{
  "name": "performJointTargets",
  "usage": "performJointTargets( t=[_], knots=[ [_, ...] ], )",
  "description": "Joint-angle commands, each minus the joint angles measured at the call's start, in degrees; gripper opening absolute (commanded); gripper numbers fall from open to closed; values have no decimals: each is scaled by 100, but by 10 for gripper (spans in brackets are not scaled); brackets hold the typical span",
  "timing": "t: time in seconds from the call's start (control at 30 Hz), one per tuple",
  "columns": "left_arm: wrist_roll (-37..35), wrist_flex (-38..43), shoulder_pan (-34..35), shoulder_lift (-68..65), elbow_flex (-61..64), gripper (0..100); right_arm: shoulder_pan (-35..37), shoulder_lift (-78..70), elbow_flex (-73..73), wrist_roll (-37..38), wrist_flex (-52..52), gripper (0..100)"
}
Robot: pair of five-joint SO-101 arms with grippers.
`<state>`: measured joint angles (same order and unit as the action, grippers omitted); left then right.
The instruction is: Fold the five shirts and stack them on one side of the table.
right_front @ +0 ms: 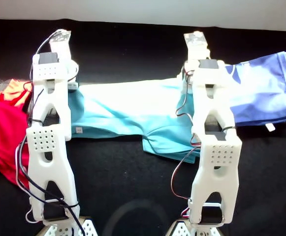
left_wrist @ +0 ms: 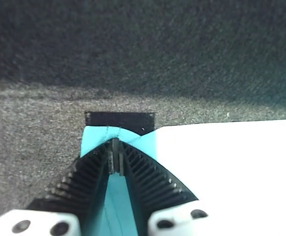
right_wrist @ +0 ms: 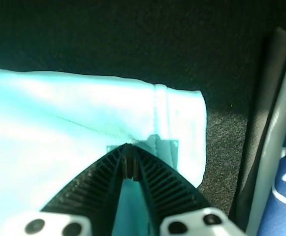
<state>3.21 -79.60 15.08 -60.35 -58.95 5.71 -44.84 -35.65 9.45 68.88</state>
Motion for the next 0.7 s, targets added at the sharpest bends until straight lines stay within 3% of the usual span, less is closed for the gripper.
performJointTargets(
  t=[0.0,0.37,0.5,0.67],
  knots=[
    [-35,149,180,22,-224,9,-31,-224,-295,-18,-40,7],
    [-387,686,549,66,-224,9,-347,-532,-585,-44,-479,7],
    [-404,607,523,101,-233,9,-303,-268,-1121,-44,84,7],
    [-404,-70,514,426,-708,9,-321,40,-1851,-44,848,7]
  ],
)
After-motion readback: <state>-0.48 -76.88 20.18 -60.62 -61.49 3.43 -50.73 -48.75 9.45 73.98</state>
